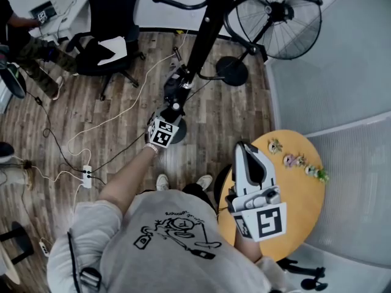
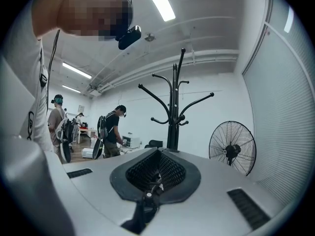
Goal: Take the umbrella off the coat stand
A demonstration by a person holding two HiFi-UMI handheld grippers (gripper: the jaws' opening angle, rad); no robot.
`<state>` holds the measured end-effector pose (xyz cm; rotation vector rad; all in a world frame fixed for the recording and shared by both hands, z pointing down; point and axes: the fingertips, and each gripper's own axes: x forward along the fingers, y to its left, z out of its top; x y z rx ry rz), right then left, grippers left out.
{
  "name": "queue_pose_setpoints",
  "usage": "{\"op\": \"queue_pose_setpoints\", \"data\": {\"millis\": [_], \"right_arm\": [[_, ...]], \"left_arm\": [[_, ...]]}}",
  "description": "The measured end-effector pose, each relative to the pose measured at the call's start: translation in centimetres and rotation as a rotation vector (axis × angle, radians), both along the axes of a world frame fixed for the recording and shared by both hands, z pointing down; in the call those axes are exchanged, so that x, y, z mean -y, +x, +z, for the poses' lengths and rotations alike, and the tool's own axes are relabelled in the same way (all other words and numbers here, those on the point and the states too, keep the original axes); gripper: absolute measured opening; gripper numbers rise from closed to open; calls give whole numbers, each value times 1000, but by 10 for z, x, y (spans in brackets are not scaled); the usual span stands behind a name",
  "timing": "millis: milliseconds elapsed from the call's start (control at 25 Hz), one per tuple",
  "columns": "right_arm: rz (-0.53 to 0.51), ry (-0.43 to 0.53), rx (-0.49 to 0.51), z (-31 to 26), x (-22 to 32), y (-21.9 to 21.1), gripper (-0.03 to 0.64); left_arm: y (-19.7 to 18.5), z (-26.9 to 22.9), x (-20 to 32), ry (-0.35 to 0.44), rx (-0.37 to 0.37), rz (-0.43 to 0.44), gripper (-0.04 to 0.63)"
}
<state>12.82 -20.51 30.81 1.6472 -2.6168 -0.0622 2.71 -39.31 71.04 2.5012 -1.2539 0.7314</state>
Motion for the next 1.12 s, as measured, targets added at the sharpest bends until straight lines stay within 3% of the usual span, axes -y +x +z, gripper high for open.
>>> {"op": "queue_pose_setpoints", "data": {"millis": [920,1120], "right_arm": [[-18,-33,-17,21,-4,-16,15],[-14,-43,-20,28,-2,-17,15]], "left_arm": [[-8,-56,-32,24,-50,47,204],[-17,-78,-43,35,-85,24,204]]}}
